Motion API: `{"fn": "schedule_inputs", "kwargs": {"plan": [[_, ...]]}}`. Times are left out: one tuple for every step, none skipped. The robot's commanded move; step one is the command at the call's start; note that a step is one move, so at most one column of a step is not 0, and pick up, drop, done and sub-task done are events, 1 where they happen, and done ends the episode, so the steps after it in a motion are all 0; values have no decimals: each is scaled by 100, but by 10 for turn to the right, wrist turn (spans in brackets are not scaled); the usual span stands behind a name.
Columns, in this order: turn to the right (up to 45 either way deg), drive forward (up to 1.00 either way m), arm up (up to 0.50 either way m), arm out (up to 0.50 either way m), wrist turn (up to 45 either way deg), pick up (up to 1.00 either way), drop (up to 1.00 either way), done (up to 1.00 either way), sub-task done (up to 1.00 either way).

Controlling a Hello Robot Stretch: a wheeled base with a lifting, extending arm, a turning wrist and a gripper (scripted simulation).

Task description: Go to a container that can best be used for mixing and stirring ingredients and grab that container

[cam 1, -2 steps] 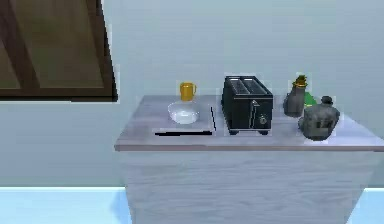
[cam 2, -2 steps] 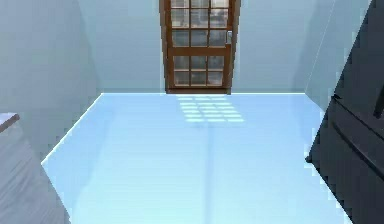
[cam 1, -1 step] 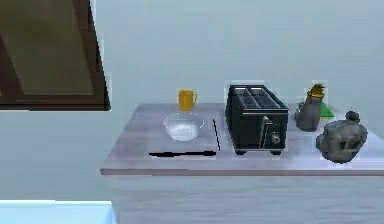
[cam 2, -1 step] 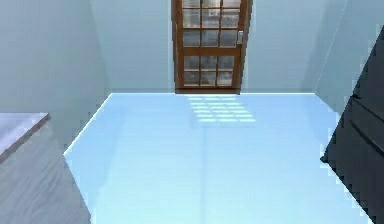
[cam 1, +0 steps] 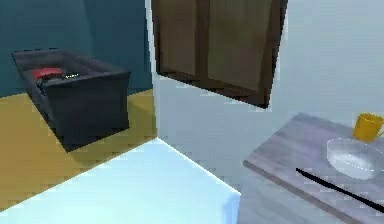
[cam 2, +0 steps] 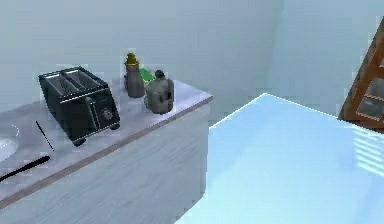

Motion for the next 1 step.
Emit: {"fn": "schedule_inputs", "kwargs": {"plan": [[-420,0,0,0,0,0,0,0,0]]}}
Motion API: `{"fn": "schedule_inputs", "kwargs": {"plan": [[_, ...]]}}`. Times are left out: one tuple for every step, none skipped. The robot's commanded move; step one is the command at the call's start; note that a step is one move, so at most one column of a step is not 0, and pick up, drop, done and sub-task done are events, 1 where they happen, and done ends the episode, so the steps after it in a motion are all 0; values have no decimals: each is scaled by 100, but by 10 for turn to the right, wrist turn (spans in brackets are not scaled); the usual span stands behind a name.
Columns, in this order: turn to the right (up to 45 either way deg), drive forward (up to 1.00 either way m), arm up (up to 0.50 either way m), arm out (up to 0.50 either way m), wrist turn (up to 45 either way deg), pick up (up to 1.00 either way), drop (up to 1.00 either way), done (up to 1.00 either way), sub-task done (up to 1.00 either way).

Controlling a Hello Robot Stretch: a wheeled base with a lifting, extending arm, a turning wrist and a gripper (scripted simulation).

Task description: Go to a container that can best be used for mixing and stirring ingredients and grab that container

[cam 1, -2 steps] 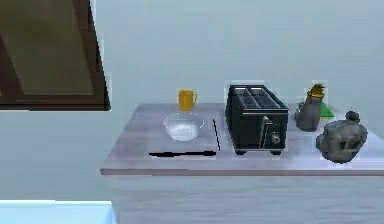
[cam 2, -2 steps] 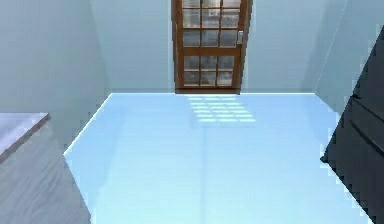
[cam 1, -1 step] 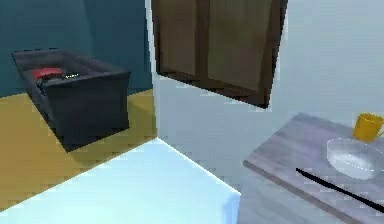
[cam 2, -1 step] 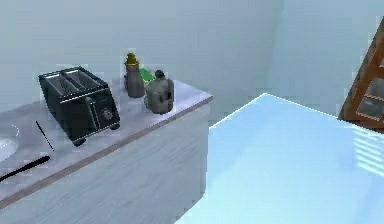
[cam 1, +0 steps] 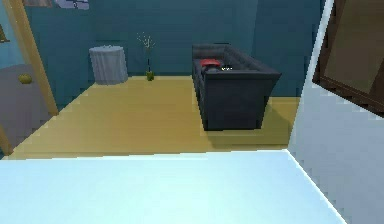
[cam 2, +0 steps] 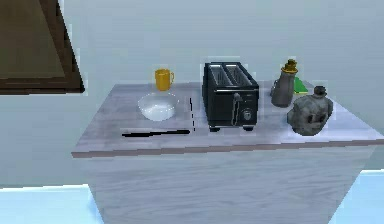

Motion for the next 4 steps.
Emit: {"fn": "schedule_inputs", "kwargs": {"plan": [[0,0,50,0,0,0,0,0,0],[0,0,38,0,0,0,0,0,0],[0,0,0,44,0,0,0,0,0],[0,0,0,0,450,0,0,0,0]]}}
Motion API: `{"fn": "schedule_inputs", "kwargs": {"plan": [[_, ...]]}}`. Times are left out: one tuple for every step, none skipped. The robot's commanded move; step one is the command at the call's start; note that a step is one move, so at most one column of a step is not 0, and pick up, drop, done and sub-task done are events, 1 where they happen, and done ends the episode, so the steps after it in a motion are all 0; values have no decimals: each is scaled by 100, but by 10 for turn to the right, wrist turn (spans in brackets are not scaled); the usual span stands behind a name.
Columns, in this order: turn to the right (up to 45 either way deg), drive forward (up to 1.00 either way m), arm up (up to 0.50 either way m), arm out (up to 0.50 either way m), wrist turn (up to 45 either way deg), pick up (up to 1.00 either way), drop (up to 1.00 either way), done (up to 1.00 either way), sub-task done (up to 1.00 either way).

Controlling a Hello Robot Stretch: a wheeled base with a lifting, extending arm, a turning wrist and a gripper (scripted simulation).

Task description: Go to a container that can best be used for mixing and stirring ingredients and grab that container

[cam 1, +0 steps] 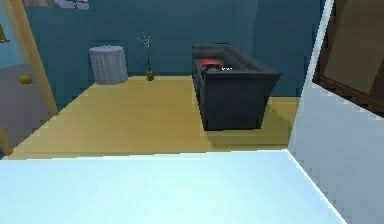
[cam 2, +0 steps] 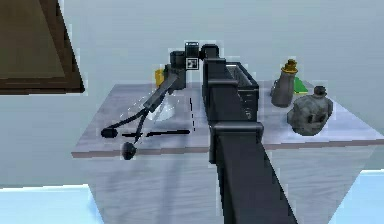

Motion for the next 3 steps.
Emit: {"fn": "schedule_inputs", "kwargs": {"plan": [[0,0,0,0,450,0,0,0,0],[0,0,0,0,450,0,0,0,0],[0,0,0,0,210,0,0,0,0]]}}
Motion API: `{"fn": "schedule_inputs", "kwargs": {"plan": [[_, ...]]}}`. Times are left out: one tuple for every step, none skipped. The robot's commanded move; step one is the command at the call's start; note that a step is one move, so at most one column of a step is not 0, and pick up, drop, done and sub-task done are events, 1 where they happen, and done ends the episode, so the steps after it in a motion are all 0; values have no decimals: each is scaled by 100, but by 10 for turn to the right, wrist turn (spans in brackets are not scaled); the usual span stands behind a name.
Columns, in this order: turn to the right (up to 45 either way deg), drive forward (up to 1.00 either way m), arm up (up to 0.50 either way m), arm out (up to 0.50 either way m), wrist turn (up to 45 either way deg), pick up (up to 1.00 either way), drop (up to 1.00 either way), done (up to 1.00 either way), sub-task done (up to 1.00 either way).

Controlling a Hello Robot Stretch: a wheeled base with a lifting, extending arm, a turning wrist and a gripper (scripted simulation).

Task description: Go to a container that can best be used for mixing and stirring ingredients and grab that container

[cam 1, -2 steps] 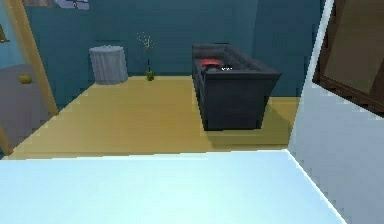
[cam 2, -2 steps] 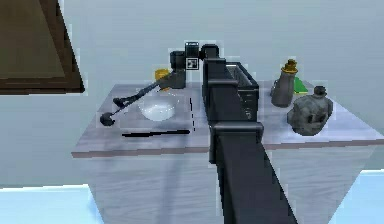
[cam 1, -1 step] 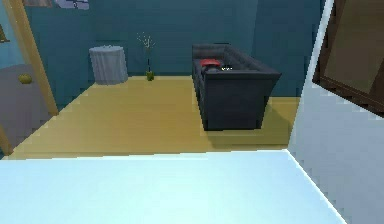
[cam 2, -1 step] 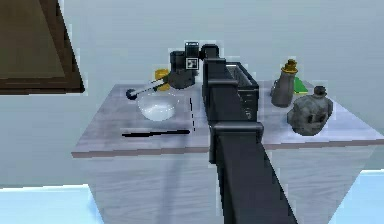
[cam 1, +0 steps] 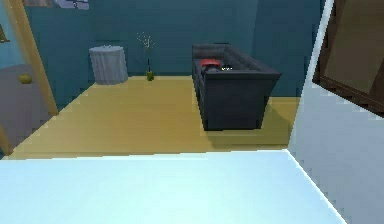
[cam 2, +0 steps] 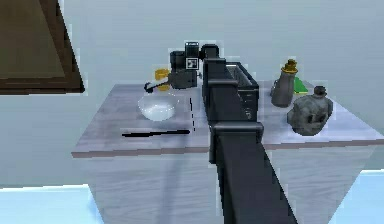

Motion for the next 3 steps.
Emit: {"fn": "schedule_inputs", "kwargs": {"plan": [[0,0,-12,0,0,0,0,0,0],[0,0,0,0,0,100,0,0,0],[0,0,10,0,0,0,0,0,0]]}}
